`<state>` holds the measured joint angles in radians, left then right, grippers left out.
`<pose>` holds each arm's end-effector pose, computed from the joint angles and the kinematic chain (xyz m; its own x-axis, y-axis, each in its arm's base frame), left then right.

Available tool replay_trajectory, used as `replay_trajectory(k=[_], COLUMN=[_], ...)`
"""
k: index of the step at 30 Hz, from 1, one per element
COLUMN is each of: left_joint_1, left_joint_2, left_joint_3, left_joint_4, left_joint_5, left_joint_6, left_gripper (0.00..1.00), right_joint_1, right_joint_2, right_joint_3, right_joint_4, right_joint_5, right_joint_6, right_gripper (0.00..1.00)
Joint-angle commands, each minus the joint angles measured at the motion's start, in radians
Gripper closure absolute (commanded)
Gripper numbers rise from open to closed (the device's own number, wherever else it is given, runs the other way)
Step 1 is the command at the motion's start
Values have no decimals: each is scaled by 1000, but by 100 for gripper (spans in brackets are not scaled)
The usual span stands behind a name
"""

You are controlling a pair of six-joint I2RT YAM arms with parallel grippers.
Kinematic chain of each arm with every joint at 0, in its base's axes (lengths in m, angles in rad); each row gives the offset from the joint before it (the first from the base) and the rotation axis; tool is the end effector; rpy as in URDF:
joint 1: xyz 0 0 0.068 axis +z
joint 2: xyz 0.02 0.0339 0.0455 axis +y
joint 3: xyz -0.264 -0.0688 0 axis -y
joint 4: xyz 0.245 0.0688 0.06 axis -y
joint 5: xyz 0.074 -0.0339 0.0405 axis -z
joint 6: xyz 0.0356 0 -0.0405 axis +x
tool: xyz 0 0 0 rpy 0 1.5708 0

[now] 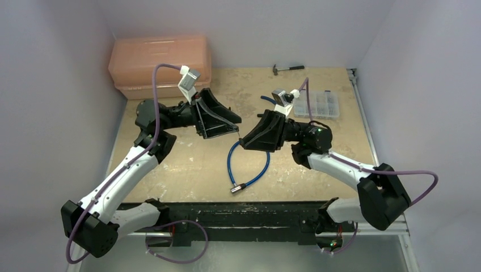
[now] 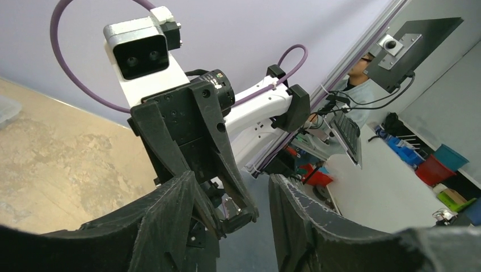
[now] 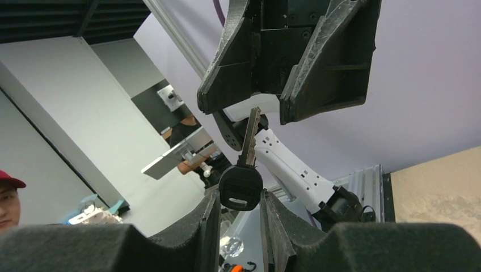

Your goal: Unlock with the key

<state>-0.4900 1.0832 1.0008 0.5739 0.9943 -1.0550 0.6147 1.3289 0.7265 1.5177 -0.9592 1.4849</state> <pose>0.1869 -0.1335 0.4304 -0.5851 -0.2253 -0.7790 0.8104 -0.1276 -0.5718 0.1876 0.1681 0.3553 -0.6806 0.2198 -0.6989 -0.7086 -0.4400 0.5516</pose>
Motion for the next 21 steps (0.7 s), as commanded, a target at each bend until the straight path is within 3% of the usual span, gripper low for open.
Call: replay_trajectory(k=[1,12,15,18,21], left_joint_1=[-19,-35,-37,-38,-37], left_joint_2=[4,2,3,1,-3], left_joint_3=[-3,-18,-18,-16,-13], left_joint_4=[10,-9,-11,-40,-84], left_joint_5=[-6,-16,-17,-29,-51], left_joint_6=[35,47,48,63,90], left_gripper=[48,61,75,100,100], right_joint_1=[-3,-4,-3,-3,-4], right_joint_2=[0,14,16,14,12], right_joint_3=[48,56,58,56,58], right_joint_4=[119,124,126,126,119], right_joint_5=[13,20,22,25,26], right_joint_6=[6,3,3,2,-4], right_gripper=[100,100,100,100,100])
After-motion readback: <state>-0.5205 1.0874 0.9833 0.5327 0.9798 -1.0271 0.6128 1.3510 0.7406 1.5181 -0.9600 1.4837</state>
